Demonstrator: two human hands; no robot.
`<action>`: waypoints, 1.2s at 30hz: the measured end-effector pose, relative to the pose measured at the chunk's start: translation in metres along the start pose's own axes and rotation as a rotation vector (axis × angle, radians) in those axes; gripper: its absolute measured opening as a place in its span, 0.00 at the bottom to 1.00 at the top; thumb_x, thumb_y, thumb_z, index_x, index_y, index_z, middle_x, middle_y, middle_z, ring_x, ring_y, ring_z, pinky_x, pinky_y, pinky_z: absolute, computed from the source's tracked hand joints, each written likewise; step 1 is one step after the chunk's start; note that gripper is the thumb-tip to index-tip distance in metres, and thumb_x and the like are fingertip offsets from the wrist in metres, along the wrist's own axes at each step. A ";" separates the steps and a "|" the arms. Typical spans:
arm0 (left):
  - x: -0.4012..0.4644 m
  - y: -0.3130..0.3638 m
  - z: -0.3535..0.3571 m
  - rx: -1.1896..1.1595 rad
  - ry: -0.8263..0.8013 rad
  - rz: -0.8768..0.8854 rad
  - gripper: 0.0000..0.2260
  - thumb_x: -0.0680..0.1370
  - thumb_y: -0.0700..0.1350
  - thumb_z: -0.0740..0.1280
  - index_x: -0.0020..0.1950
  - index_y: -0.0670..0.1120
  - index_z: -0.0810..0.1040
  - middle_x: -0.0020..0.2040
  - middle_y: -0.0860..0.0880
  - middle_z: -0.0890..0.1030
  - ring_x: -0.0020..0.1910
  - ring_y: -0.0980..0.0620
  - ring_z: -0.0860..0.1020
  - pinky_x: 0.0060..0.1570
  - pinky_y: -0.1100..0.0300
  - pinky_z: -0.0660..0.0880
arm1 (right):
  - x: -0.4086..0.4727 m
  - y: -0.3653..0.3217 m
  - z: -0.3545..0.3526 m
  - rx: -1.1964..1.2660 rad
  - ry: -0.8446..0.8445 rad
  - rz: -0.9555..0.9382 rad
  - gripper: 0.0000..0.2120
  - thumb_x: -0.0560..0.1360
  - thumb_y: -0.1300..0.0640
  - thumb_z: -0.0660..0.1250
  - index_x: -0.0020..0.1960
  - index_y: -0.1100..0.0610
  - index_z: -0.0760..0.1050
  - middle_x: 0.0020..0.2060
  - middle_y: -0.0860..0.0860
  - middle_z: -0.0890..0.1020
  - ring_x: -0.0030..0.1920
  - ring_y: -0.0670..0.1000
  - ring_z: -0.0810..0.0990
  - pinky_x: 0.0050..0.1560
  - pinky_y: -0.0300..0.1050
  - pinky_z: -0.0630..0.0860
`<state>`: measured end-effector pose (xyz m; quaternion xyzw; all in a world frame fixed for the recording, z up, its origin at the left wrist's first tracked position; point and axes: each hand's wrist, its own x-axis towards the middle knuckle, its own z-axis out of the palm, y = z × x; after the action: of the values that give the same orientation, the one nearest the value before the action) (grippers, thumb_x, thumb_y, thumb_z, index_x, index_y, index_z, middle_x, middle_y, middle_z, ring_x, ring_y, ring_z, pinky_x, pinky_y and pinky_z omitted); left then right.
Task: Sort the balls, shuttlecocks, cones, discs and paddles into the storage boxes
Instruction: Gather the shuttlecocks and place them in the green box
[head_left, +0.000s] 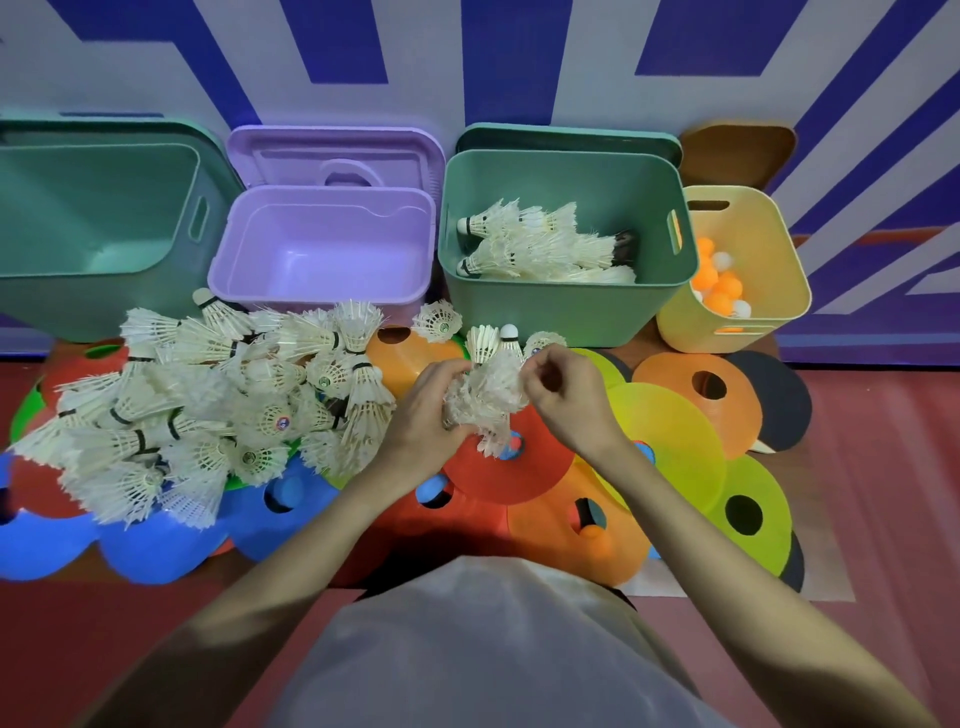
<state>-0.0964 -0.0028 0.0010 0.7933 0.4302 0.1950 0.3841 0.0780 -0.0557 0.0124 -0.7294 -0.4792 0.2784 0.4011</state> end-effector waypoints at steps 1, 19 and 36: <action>-0.001 0.002 0.000 0.007 -0.018 0.000 0.29 0.69 0.36 0.75 0.68 0.46 0.70 0.59 0.58 0.70 0.56 0.64 0.68 0.53 0.81 0.62 | 0.000 0.000 0.002 -0.015 -0.005 0.002 0.06 0.73 0.66 0.64 0.39 0.58 0.73 0.30 0.47 0.76 0.30 0.42 0.72 0.32 0.32 0.66; -0.008 -0.019 -0.002 -0.057 0.142 -0.216 0.31 0.69 0.37 0.76 0.69 0.43 0.69 0.60 0.54 0.71 0.60 0.57 0.68 0.57 0.68 0.63 | 0.007 0.054 0.040 -0.333 -0.356 0.150 0.21 0.74 0.56 0.68 0.66 0.58 0.72 0.53 0.58 0.79 0.52 0.56 0.78 0.49 0.43 0.71; -0.009 -0.017 -0.001 -0.054 0.148 -0.202 0.30 0.70 0.36 0.76 0.69 0.43 0.69 0.59 0.54 0.71 0.58 0.59 0.68 0.55 0.71 0.61 | 0.005 0.060 0.025 -0.396 -0.199 -0.036 0.06 0.72 0.65 0.63 0.39 0.63 0.78 0.36 0.60 0.81 0.38 0.60 0.79 0.37 0.52 0.73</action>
<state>-0.1107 -0.0044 -0.0115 0.7188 0.5295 0.2249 0.3903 0.0888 -0.0560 -0.0523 -0.7543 -0.5746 0.2420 0.2056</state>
